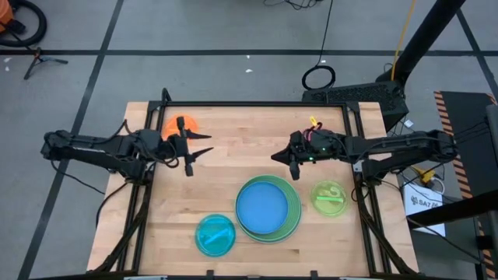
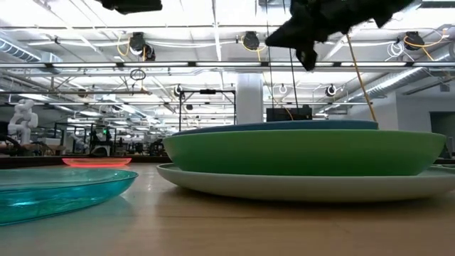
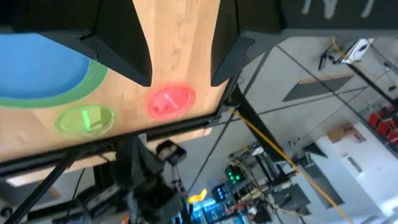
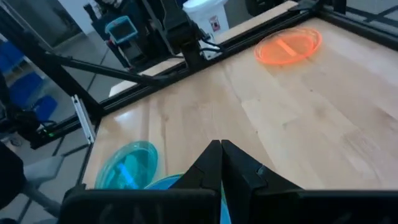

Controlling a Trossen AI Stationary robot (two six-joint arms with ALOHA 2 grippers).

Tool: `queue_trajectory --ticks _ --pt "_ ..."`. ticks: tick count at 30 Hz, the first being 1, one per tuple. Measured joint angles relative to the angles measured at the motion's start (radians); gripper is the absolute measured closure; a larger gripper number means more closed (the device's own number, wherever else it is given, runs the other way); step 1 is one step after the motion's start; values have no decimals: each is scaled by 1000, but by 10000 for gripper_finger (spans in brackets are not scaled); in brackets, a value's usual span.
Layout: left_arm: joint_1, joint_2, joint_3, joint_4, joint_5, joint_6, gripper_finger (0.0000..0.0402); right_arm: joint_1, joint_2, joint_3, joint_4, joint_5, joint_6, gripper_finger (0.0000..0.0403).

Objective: Stack plastic plates
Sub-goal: Stack the transparent pink plate on the blue plate

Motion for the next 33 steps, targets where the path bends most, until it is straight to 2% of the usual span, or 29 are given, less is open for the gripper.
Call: queue_trajectory --ticks 3,9,13,20,22,26,33 --pt "11 3 0 -16 0 -1 231 0 59 88 -63 0 -51 403" --pt "10 5 0 -36 0 -8 231 -35 162 270 -433 12 -83 403" --pt "11 5 0 -49 0 -3 231 -81 203 337 -729 105 -21 403" --pt "11 5 0 -40 0 -5 231 -180 230 338 -1131 296 90 403" --pt "11 5 0 -27 0 -6 231 -198 230 323 -1161 326 87 403" --pt "11 5 0 -23 0 -22 231 -230 231 313 -1155 322 46 403" --pt "11 5 0 -23 0 -33 231 -237 230 313 -1018 318 9 403"
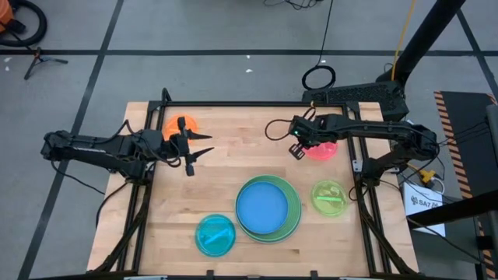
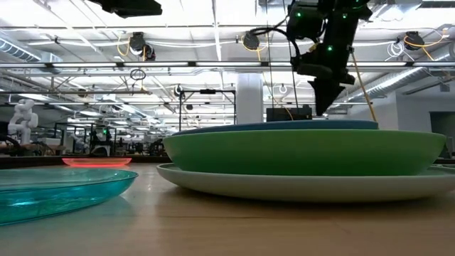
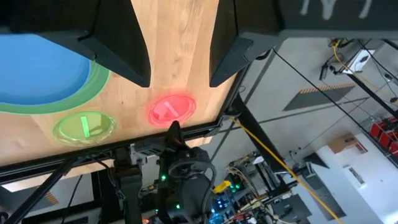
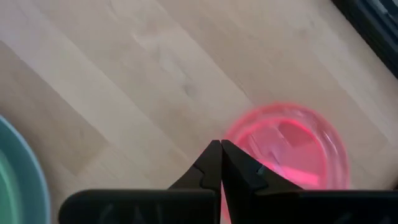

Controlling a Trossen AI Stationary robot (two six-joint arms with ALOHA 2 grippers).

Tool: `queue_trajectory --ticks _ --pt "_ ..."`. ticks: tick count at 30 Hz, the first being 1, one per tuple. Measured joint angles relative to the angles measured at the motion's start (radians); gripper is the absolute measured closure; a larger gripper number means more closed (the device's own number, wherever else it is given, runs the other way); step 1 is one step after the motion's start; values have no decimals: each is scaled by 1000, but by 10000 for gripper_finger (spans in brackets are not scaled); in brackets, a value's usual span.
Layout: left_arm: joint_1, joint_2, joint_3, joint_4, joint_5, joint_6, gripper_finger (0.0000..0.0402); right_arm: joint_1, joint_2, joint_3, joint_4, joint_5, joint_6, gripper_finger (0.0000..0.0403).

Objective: Stack plastic plates
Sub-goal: Stack the transparent pink plate on the blue plate

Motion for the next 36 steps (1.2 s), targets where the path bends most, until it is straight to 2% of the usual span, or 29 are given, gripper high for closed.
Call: queue_trajectory --ticks 6,9,11,15,18,24,29,36 --pt "0 0 0 0 0 6 231 0 0 0 144 1 -10 403" --pt "0 0 0 0 0 13 231 -6 2 0 210 -16 -100 403" --pt "0 0 0 0 0 16 231 -7 7 0 172 -85 -240 403" --pt "0 0 0 0 0 15 231 7 19 0 -35 -239 -538 403" --pt "0 0 0 -1 0 14 231 20 22 -29 -132 -221 -595 403" --pt "0 0 0 -7 0 0 231 21 15 -171 -46 -211 -577 399" --pt "0 0 0 -16 0 -8 231 21 15 -279 79 -206 -539 355" --pt "0 0 0 -16 0 -8 231 20 15 -307 114 -98 -529 272"
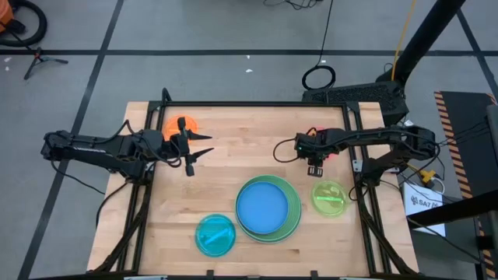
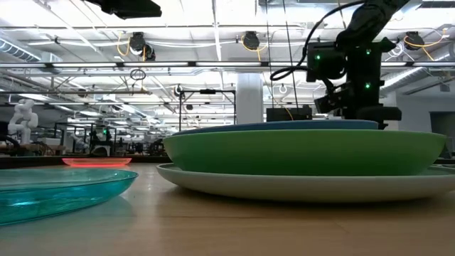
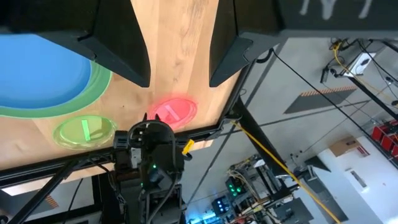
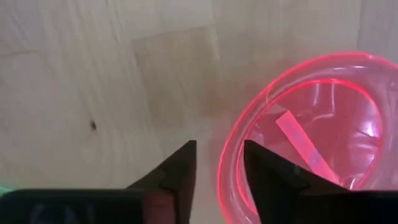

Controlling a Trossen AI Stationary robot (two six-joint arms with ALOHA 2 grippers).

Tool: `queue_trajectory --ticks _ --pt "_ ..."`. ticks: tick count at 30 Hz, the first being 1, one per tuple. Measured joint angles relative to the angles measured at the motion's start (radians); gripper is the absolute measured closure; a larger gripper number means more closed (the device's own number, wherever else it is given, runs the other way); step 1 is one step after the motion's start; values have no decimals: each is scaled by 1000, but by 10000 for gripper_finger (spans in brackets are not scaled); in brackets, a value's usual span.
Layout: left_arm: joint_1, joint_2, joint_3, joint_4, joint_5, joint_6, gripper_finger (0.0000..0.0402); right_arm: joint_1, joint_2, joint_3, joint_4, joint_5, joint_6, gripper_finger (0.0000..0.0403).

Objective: Stack plastic plates
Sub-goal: Stack the transparent pink plate on the blue plate

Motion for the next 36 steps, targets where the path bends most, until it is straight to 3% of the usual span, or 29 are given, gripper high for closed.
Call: queue_trajectory --ticks 7,22,27,36 --pt "0 0 0 1 0 0 231 -1 2 0 -8 27 30 245" --pt "0 0 0 2 0 7 231 -24 3 -83 81 51 163 275" --pt "0 0 0 7 0 11 231 -26 1 -110 119 62 163 302" --pt "0 0 0 11 0 11 231 -27 3 -113 127 81 160 388"
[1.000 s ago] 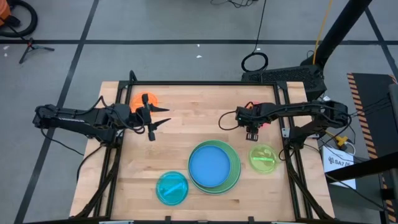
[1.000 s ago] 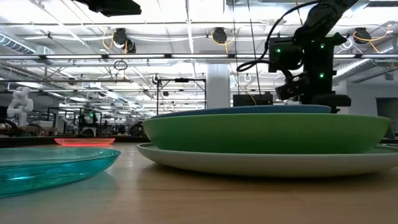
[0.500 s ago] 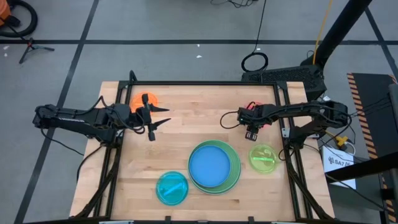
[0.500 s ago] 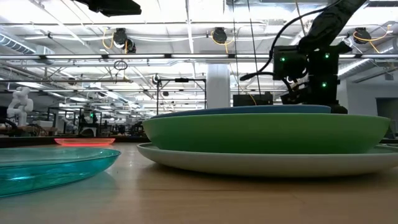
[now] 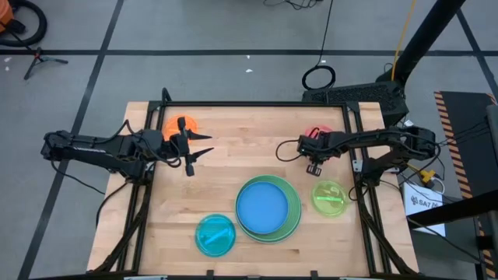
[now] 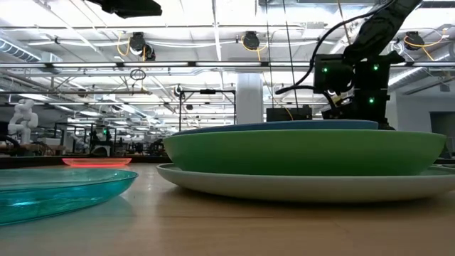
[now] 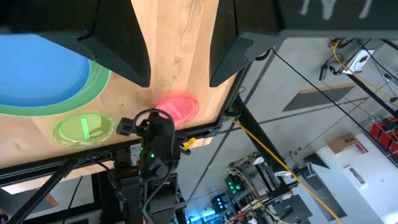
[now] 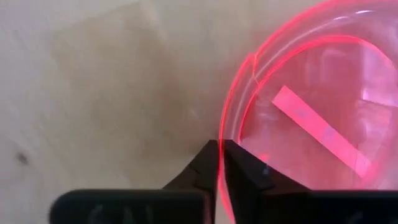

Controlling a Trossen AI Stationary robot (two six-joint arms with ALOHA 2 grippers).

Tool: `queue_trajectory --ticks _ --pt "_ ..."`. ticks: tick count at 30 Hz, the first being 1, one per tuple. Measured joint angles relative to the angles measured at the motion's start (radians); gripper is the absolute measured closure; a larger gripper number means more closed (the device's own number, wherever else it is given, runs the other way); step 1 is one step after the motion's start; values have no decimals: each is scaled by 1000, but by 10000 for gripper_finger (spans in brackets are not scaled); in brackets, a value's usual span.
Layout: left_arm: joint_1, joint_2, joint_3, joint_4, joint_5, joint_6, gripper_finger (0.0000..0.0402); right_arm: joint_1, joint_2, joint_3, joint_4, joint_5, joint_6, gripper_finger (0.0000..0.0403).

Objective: Stack plastic plates
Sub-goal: Stack the transparent pink plate on the blue plate

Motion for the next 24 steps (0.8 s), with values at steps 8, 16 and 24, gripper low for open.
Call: queue_trajectory --ticks 8,16,24 --pt "0 0 0 0 0 0 231 0 0 1 -2 -1 -4 397" --pt "0 0 0 0 0 -1 231 19 0 64 -8 -9 -30 401" --pt "0 0 0 -1 0 -6 231 92 0 174 -15 -9 -59 402"
